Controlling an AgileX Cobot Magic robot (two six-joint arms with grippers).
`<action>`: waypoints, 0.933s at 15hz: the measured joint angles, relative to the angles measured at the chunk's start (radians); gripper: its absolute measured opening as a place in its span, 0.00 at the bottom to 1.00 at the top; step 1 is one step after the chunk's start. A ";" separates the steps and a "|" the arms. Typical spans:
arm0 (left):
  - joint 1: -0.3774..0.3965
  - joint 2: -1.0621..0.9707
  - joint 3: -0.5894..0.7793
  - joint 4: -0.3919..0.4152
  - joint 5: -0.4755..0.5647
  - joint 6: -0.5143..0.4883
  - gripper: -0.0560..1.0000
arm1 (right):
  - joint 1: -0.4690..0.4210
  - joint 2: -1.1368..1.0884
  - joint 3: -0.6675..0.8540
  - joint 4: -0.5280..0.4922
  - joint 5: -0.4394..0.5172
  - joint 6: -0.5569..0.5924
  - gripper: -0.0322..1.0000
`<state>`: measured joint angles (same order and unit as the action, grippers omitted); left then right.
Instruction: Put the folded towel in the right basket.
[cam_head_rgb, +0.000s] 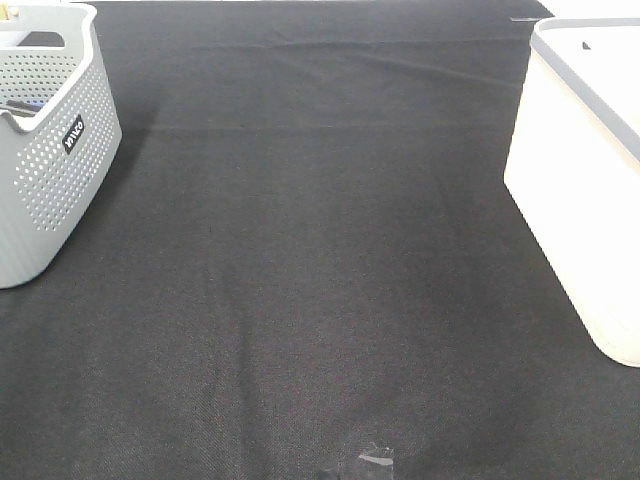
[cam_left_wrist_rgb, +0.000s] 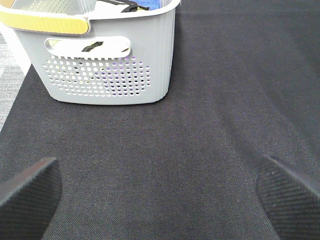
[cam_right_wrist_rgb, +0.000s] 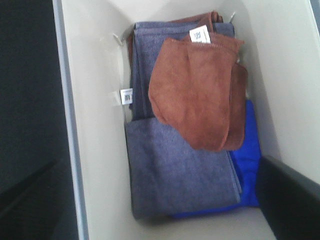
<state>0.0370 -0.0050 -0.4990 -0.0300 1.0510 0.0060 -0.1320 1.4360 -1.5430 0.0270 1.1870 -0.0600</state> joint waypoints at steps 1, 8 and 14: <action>0.000 0.000 0.000 0.000 0.000 0.000 0.99 | 0.000 -0.085 0.097 0.006 -0.031 0.000 0.97; 0.000 0.000 0.000 0.000 0.000 0.000 0.99 | 0.000 -0.653 0.589 0.053 -0.156 -0.089 0.97; 0.000 0.000 0.000 0.000 0.000 0.000 0.99 | 0.000 -1.055 0.829 0.053 -0.145 -0.099 0.97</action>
<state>0.0370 -0.0050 -0.4990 -0.0300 1.0510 0.0060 -0.1320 0.3810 -0.7140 0.0800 1.0420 -0.1590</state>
